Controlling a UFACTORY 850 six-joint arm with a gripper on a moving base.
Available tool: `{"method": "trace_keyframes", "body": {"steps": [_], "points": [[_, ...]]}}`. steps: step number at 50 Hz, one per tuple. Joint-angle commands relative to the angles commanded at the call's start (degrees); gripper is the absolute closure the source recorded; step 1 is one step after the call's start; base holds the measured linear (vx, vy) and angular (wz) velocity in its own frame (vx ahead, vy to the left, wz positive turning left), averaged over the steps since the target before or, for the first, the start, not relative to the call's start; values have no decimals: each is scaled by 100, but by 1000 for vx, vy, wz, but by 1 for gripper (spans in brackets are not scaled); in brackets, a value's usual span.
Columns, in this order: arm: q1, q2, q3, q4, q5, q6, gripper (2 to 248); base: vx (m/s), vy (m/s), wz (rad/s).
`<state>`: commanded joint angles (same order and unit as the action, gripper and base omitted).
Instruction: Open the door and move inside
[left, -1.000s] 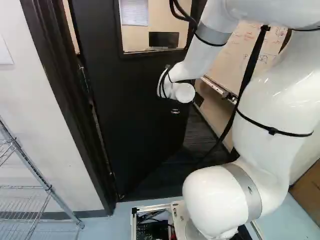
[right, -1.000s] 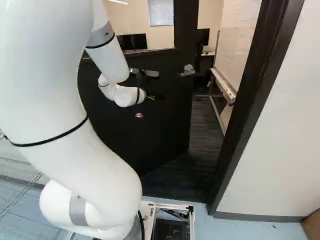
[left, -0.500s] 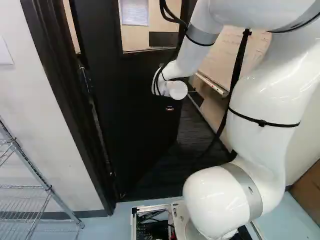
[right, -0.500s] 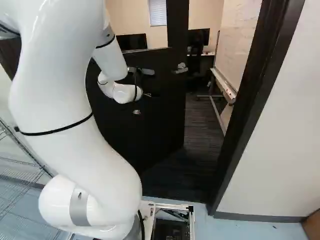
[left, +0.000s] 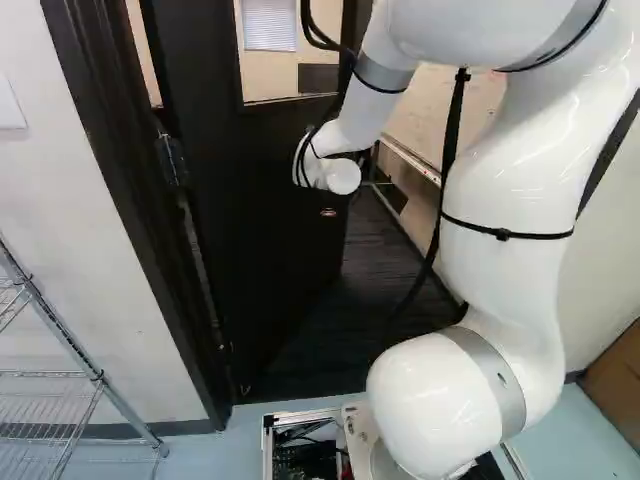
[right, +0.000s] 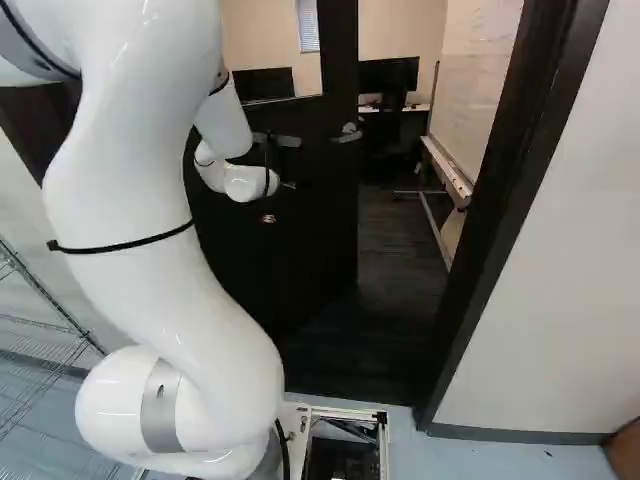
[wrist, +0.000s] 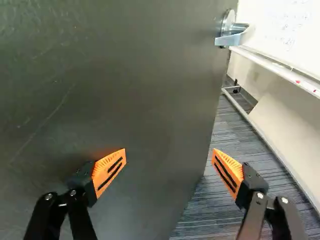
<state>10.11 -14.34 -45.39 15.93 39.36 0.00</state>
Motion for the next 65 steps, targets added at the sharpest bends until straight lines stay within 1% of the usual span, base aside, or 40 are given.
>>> {"method": "trace_keyframes", "body": {"steps": [45,65], "points": [[457,-884,-1061,-1,0,0,3,0,0,0],[684,-1265,-1540,-106,0,0,3,0,0,0]]}}
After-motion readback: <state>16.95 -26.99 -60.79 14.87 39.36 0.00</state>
